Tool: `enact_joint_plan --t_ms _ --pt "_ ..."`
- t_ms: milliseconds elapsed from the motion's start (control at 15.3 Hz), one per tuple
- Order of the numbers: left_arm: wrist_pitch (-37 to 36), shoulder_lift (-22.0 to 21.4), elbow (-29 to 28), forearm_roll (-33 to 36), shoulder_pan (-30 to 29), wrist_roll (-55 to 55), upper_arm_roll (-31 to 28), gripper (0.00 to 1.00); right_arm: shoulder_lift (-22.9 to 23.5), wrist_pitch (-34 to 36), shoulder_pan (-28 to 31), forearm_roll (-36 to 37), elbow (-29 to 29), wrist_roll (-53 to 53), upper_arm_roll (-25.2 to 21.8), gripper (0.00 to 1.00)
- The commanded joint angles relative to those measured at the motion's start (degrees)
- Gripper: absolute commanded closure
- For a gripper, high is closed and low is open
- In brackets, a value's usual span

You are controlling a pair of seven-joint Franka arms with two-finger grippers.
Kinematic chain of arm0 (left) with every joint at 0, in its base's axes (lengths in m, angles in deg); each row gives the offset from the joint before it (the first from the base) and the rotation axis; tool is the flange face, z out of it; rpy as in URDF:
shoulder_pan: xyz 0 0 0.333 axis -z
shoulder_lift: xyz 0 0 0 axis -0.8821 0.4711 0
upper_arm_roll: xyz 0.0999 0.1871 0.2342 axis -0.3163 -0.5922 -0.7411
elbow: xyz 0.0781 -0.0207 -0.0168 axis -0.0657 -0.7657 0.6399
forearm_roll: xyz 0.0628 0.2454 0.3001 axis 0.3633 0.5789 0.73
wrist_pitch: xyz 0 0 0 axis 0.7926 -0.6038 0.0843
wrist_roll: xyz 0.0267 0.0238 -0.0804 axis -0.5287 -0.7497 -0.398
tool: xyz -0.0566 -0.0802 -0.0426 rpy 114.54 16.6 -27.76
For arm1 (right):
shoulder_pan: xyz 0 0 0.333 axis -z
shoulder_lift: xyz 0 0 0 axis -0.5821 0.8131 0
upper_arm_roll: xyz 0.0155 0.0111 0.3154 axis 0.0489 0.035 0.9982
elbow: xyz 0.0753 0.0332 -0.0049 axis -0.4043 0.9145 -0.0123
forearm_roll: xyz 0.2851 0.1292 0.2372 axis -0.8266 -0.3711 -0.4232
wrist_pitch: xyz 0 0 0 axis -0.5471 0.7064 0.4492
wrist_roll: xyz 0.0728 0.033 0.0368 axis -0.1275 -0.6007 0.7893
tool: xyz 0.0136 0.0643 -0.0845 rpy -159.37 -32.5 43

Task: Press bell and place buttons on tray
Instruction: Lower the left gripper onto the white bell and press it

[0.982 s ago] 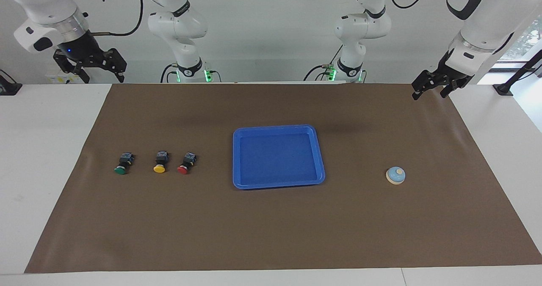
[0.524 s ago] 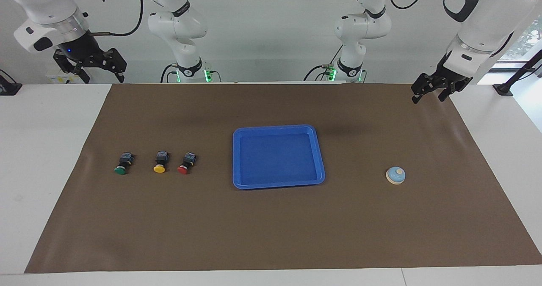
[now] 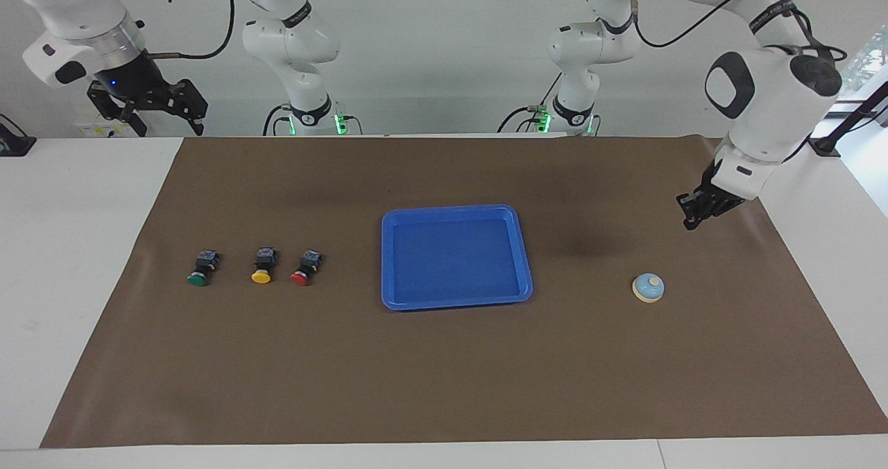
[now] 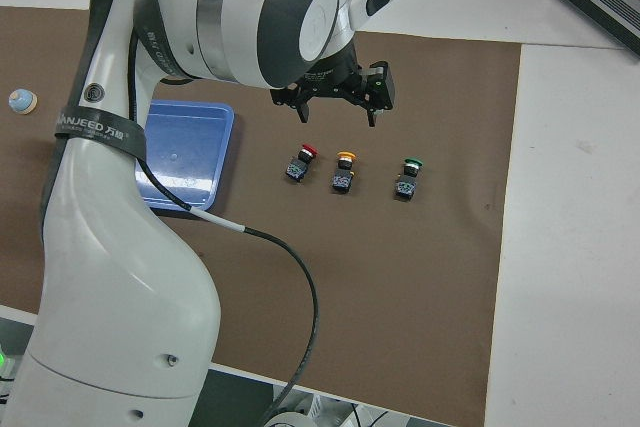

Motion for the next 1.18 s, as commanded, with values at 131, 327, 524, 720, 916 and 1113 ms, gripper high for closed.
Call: enact_joint_plan --t_ms 131,327,524,720,916,1113 --pt "7.5 6.1 0.2 -0.1 0.0 -0.4 0.0 1.0 -1.4 -0.2 -0.1 -1.1 1.5 0.4 -0.1 0.0" --pt "9.2 7.0 0.0 -0.2 0.2 -0.7 0.0 1.0 -1.4 -0.2 -0.1 -1.1 1.5 0.4 -0.2 0.0" --pt "11.3 9.1 0.3 -0.2 0.5 -2.4 0.0 1.0 -1.4 -0.2 -0.1 -1.1 1.5 0.4 -0.2 0.0" --pt "11.6 9.6 0.3 -0.2 0.9 -3.9 0.0 1.0 -1.4 -0.2 -0.1 -1.1 1.5 0.4 -0.1 0.0" --pt "11.9 9.7 -0.2 -0.1 1.1 -4.5 0.0 1.0 -1.4 -0.2 -0.1 -1.1 1.5 0.4 -0.2 0.0" --pt "14.8 10.0 -1.4 -0.1 2.0 -7.2 0.0 1.0 -1.4 -0.2 -0.1 -1.1 1.5 0.4 -0.1 0.0"
